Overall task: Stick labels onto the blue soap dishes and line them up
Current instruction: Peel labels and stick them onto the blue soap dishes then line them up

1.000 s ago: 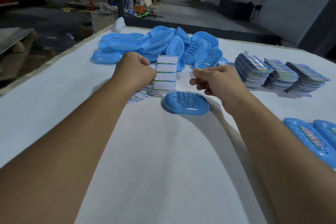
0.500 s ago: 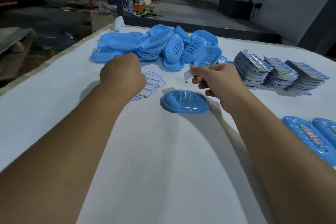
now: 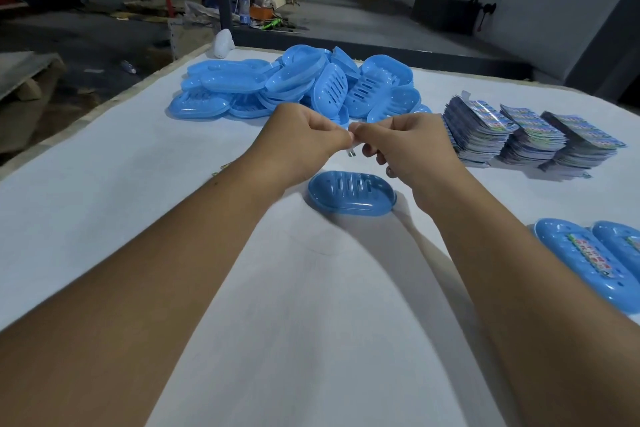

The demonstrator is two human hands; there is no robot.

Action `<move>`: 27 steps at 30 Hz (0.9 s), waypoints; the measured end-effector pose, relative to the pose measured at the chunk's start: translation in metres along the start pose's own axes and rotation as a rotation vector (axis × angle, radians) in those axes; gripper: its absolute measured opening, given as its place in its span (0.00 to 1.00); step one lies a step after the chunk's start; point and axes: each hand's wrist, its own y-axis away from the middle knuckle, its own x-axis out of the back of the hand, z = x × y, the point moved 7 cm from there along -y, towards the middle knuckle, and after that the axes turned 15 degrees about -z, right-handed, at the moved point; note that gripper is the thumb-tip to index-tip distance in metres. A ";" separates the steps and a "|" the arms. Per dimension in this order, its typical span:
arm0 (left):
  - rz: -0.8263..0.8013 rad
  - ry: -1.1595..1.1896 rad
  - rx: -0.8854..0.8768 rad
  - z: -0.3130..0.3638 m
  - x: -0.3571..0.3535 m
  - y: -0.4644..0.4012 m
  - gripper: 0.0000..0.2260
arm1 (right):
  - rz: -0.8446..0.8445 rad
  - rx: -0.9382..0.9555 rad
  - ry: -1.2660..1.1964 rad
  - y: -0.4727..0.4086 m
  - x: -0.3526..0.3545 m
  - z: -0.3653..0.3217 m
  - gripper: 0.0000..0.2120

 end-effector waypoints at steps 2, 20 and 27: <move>0.018 0.006 -0.002 0.001 0.002 0.001 0.06 | -0.002 -0.004 -0.009 0.000 0.000 -0.001 0.14; 0.041 0.033 0.069 -0.002 0.008 0.004 0.09 | -0.128 -0.030 0.025 -0.002 -0.008 0.005 0.18; 0.130 0.010 0.107 -0.006 0.017 0.002 0.11 | -0.006 -0.064 0.235 -0.006 0.004 0.012 0.13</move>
